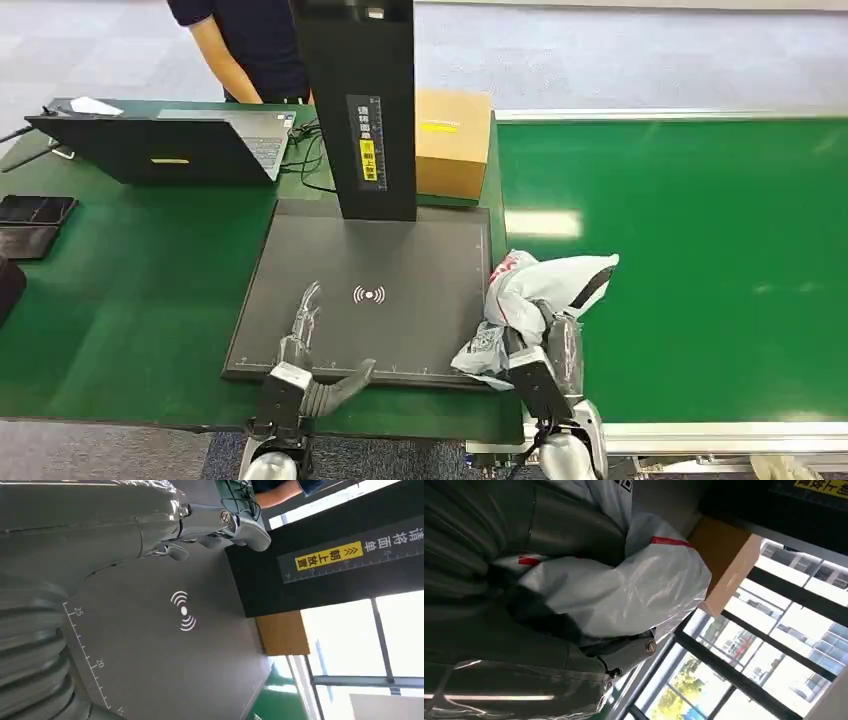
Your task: Moved the parcel from conveyor to table for the left to box.
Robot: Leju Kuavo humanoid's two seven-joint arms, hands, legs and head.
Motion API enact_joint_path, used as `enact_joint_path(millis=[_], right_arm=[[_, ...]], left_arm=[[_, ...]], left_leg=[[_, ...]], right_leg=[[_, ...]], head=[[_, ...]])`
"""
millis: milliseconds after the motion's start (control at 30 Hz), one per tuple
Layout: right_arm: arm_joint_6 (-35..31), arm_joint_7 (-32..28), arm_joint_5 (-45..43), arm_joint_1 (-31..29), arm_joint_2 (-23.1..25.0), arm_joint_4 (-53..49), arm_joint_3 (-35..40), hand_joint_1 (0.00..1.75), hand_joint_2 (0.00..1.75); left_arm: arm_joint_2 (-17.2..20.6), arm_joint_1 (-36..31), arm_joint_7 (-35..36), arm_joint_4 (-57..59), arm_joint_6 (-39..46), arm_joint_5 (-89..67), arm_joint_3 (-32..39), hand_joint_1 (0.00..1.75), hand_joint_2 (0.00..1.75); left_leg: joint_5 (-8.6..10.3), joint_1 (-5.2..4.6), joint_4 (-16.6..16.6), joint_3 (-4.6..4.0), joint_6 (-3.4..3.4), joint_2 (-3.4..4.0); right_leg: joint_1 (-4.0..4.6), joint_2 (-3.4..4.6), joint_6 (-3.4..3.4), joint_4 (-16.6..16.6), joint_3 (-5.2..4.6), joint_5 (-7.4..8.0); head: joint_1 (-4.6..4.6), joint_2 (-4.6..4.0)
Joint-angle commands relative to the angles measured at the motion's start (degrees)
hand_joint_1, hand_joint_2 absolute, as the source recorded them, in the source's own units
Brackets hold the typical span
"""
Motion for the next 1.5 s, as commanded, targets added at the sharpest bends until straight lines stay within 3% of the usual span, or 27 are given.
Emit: enact_joint_path(millis=[33, 367, 600, 767, 1033, 1233, 1500], right_arm=[[-0.97, -1.59, -2.08, 1.17, -0.24, 5.44, 1.56, 1.66, 1.75], [-1.99, -2.11, -4.88, 2.73, -1.37, 7.18, 4.87, 1.66, 1.75], [-2.53, -3.43, -8.62, -1.87, -2.67, 15.55, 6.55, 1.66, 1.75], [-3.33, -4.94, -9.71, -4.38, -2.33, 16.54, 8.09, 1.68, 1.75], [-5.46, -8.65, -8.39, -6.44, -1.62, 10.93, 10.19, 1.69, 1.75], [-7.47, -7.43, -6.43, -5.03, -2.31, 2.25, 12.82, 1.71, 1.75], [-7.83, -6.21, -5.08, -8.66, -2.13, 0.48, 14.84, 1.71, 1.75]], left_arm=[[0.37, -1.46, -0.24, 6.49, -0.18, 0.13, -1.25, 0.00, 1.75], [0.78, -2.07, -0.38, 6.54, 0.59, 0.95, -4.62, 0.00, 1.75], [0.76, -4.35, -0.92, 8.95, 1.67, 3.36, -5.01, 0.00, 1.75], [1.81, -2.09, -0.34, 6.16, 3.55, 3.87, -4.00, 0.00, 1.75], [1.78, -0.83, -0.64, 5.96, 4.30, 3.97, -2.76, 0.00, 1.75], [1.07, -2.78, -1.14, 8.25, 2.69, 3.55, -3.48, 0.00, 1.75], [0.14, -4.72, -1.49, 9.00, 1.12, 3.30, -3.89, 0.00, 1.75]], left_leg=[[0.02, 0.04, -0.15, 0.18, -0.02, 0.00], [0.02, 0.06, -0.18, 0.21, -0.03, -0.02], [0.06, 0.06, -0.18, 0.22, -0.01, 0.02], [0.06, 0.06, -0.19, 0.23, -0.04, 0.21], [0.02, 0.05, -0.11, 0.18, -0.06, 0.27], [0.02, 0.03, -0.02, 0.04, -0.04, 0.12], [0.05, 0.04, -0.04, 0.02, -0.04, 0.13]], right_leg=[[0.05, -0.02, -0.10, -0.16, 0.19, 0.03], [0.09, -0.05, -0.14, -0.21, 0.23, 0.02], [0.08, 0.00, -0.11, -0.23, 0.24, 0.08], [0.09, 0.18, -0.16, -0.21, 0.18, 0.12], [0.09, 0.23, -0.19, -0.08, 0.09, 0.09], [0.06, 0.09, -0.13, 0.01, 0.00, 0.03], [0.07, 0.09, -0.16, -0.02, -0.02, 0.07]], head=[[-0.02, 0.00], [-0.02, 0.00], [-0.02, 0.00], [-0.02, 0.00], [-0.02, 0.00], [-0.02, 0.00], [-0.02, 0.00]])
